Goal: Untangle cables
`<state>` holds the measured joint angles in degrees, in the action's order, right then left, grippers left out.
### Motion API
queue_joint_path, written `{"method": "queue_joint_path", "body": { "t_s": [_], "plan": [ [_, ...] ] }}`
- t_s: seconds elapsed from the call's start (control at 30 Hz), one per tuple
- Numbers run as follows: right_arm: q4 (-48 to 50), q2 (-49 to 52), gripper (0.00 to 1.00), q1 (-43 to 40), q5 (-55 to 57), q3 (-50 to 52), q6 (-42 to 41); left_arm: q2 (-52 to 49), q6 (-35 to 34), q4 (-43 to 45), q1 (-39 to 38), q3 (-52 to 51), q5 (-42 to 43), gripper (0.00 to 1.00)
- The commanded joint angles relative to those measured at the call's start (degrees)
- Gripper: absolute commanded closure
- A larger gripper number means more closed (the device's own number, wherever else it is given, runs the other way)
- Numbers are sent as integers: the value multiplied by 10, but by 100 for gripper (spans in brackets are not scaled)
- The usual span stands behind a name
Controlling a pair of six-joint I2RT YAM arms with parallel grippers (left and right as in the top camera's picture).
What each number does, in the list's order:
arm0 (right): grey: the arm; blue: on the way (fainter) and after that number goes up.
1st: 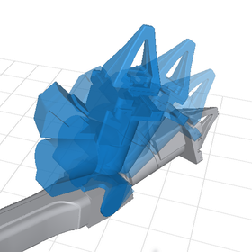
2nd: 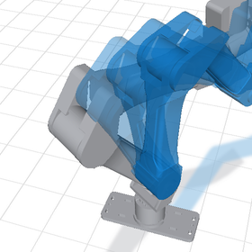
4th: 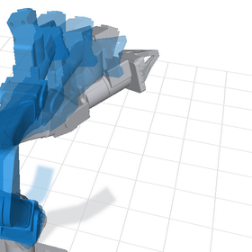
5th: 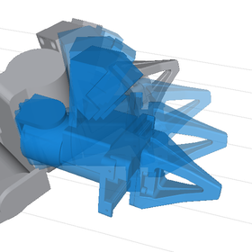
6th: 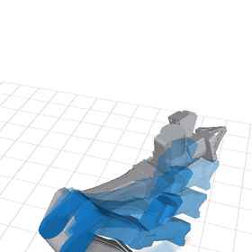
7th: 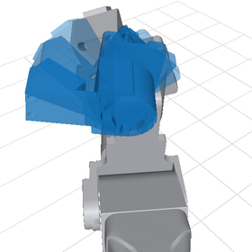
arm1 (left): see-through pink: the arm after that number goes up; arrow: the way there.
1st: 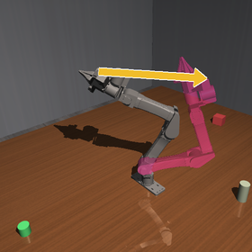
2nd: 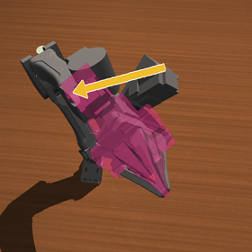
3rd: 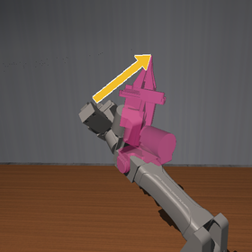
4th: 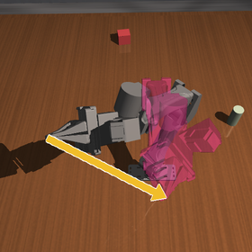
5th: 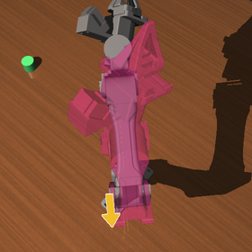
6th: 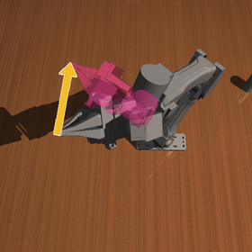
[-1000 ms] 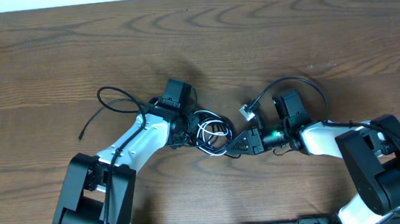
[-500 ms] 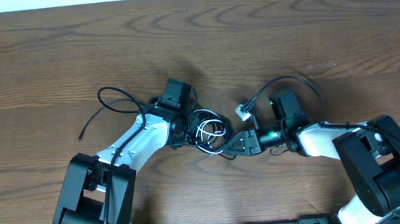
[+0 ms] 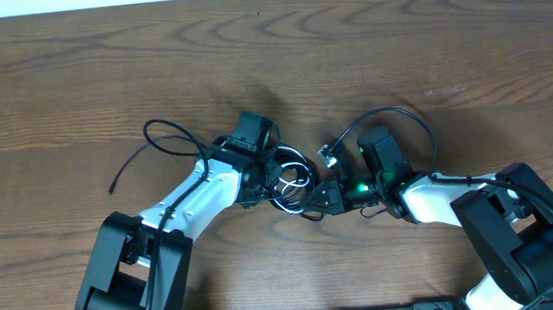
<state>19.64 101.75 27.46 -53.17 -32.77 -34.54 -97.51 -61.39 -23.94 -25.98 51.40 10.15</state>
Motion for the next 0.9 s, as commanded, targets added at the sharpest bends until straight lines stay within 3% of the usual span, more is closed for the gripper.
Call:
{"method": "queue_joint_path", "body": {
  "t_s": [0.0, 0.3, 0.47, 0.87],
  "plan": [
    [-1, 2, 99, 5, 54, 0, -21, -9, 7, -2, -5, -3, 12, 87],
    [-116, 1, 99, -5, 226, 0, -163, -9, 7, -2, 29, -3, -2, 92],
    [-167, -16, 99, -22, 256, -1, -169, -9, 7, -2, 97, -3, -2, 92],
    [-479, -241, 99, -82, 540, -1, -168, -9, 7, -10, 122, -3, -26, 92]
  ]
}}
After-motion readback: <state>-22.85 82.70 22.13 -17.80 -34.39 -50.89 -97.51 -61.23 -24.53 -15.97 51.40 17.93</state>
